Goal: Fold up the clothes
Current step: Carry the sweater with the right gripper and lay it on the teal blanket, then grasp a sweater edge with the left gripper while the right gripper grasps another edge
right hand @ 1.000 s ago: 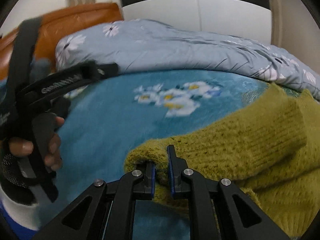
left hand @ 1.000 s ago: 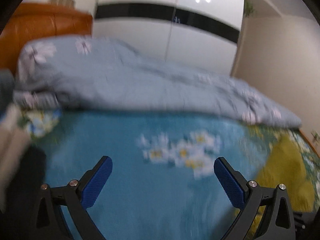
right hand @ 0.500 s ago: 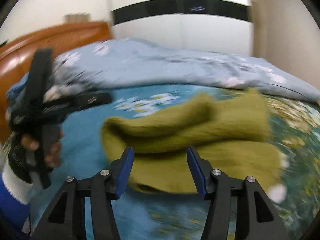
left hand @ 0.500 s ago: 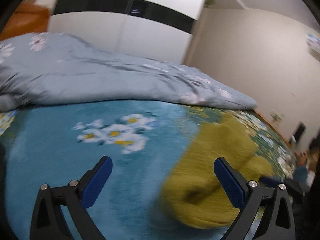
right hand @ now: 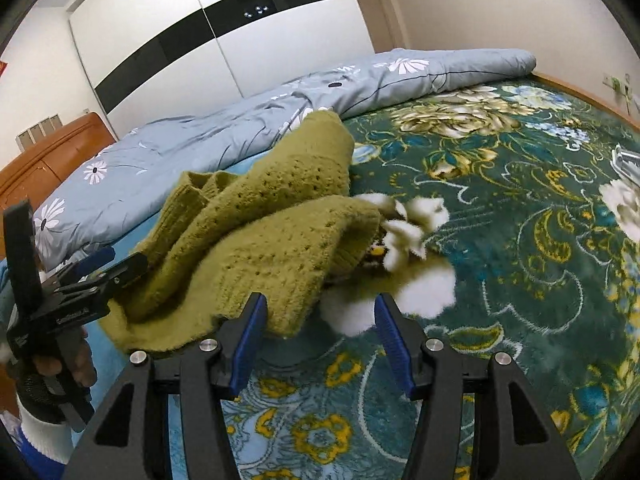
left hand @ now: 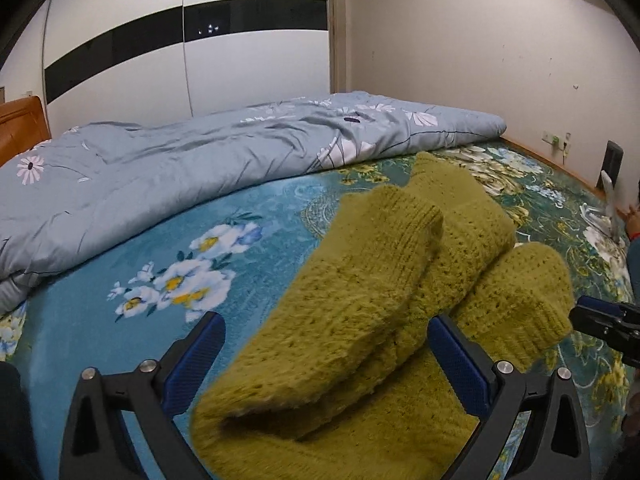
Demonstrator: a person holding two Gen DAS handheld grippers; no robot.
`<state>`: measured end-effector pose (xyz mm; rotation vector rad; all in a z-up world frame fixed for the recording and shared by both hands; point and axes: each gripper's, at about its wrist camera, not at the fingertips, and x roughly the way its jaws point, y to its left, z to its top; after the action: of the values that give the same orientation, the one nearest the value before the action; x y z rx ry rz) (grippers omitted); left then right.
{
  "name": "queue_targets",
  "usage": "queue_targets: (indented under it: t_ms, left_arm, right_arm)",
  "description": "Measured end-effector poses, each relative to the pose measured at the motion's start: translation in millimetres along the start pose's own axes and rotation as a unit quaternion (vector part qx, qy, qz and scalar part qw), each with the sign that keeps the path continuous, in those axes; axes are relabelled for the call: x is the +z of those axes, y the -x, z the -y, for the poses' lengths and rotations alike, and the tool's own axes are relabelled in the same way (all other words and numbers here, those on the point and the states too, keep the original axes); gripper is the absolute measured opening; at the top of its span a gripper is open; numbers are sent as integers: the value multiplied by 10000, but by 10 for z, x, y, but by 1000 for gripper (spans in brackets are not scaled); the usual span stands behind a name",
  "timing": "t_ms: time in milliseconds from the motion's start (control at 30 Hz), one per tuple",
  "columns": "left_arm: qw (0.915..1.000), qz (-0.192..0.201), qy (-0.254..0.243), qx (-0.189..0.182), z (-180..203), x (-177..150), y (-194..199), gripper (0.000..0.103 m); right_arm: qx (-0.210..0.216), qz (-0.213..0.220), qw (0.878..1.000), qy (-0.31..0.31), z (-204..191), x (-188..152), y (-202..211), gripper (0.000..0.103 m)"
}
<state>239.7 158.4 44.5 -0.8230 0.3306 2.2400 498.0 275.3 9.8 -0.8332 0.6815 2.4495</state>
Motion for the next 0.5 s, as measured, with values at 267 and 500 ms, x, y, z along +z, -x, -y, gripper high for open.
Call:
queue_targets:
  t_ms: [267,500]
  left_arm:
    - [9997,-249,-10,-34,33,8,-182,78]
    - [9994,-299,-14,-199,52,6,-239,61]
  right_arm:
    - [-16,-172,9997,-184,105,-56,-87,57]
    - [-84,-326,9991,-247,147,-75,-159,57]
